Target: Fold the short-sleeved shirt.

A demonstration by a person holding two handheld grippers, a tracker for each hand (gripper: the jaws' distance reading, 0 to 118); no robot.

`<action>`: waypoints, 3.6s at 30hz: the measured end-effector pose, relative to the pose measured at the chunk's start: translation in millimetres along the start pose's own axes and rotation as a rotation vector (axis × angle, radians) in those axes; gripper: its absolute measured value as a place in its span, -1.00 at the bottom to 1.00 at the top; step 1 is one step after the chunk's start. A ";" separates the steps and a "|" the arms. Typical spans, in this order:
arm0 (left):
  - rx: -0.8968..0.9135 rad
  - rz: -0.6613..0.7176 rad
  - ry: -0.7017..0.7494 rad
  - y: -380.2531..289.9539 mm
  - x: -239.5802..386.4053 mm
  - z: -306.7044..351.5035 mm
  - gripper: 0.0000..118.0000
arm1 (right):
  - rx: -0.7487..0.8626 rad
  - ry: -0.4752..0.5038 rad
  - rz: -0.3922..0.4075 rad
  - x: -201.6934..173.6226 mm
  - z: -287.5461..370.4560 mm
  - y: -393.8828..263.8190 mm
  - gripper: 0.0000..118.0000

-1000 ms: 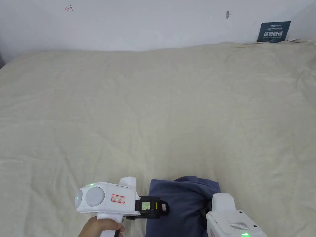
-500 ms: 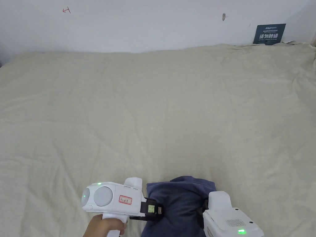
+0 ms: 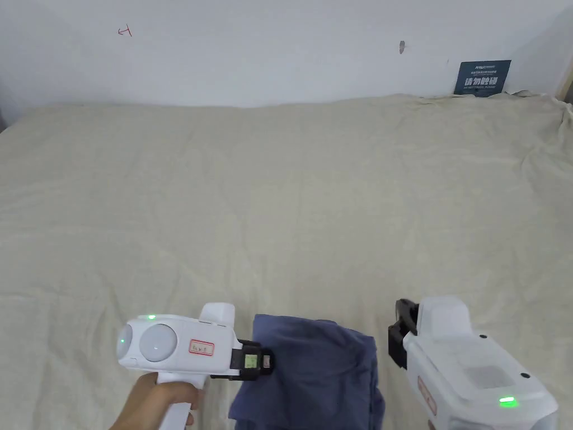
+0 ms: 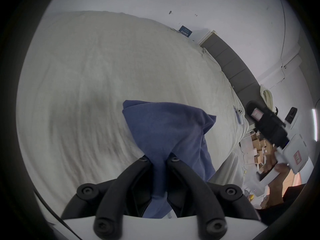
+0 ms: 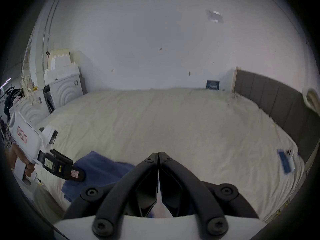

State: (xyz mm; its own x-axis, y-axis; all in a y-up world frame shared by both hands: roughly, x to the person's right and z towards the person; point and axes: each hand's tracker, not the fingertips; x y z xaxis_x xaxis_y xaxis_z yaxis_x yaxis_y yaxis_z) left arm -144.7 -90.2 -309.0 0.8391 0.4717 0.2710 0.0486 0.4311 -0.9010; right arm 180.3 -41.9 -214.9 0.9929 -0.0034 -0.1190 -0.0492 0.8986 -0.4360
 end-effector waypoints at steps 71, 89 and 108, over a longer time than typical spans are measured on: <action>0.832 -0.149 0.696 49.7 -42.5 243.4 0.37 | 0.261 -0.049 0.028 9.3 39.4 88.5 -0.99; 1.096 -0.257 0.652 -1.3 44.9 137.5 -1.00 | 0.343 -0.099 0.028 15.0 38.3 88.2 -0.99; 1.152 -0.318 0.631 -29.2 82.1 81.2 -1.00 | 0.414 -0.179 0.000 17.4 30.3 66.8 -0.99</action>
State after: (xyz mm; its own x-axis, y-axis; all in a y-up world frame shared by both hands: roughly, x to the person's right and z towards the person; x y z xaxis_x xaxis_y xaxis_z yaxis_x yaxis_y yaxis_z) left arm -121.3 -1.6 -233.0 0.9955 -0.0654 -0.0680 0.0688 0.9964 0.0493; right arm 197.6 31.4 -219.1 0.9978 0.0400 0.0526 -0.0380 0.9986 -0.0381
